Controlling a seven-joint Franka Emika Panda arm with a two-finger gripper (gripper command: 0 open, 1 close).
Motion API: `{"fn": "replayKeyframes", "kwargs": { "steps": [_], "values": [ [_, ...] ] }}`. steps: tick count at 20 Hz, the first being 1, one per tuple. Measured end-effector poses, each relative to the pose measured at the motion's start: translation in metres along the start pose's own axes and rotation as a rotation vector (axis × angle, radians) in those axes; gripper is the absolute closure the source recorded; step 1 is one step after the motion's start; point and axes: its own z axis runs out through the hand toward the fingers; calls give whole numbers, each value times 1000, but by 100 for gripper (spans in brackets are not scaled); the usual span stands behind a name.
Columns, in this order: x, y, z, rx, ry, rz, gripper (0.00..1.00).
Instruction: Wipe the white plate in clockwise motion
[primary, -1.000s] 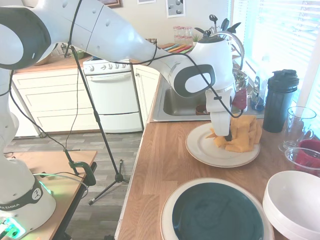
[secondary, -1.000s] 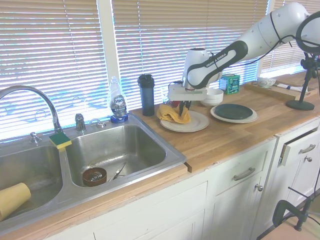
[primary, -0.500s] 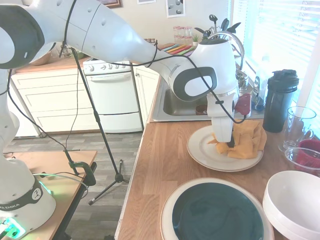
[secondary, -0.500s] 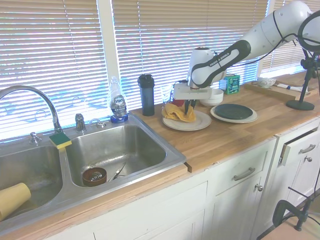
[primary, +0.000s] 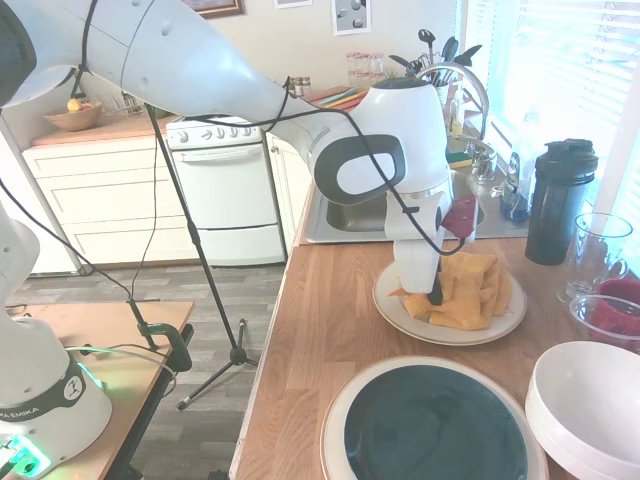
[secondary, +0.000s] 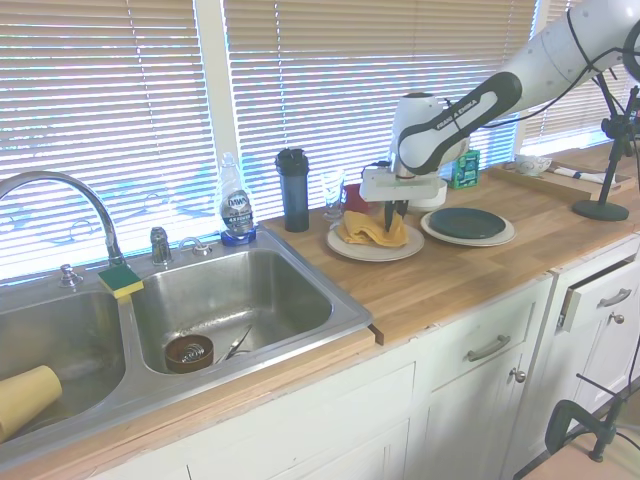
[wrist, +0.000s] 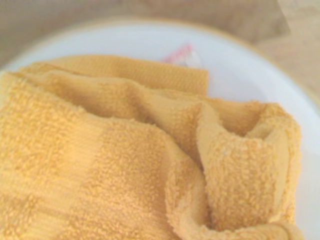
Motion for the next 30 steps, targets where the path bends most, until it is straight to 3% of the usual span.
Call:
{"fn": "replayKeyframes", "kwargs": {
  "steps": [8, 19, 30],
  "values": [
    [-43, 18, -13, -10, -28, -51, 100],
    [-79, 1, -15, 9, -47, -52, 100],
    [-52, -45, 7, 53, -23, -2, 100]
  ]
}}
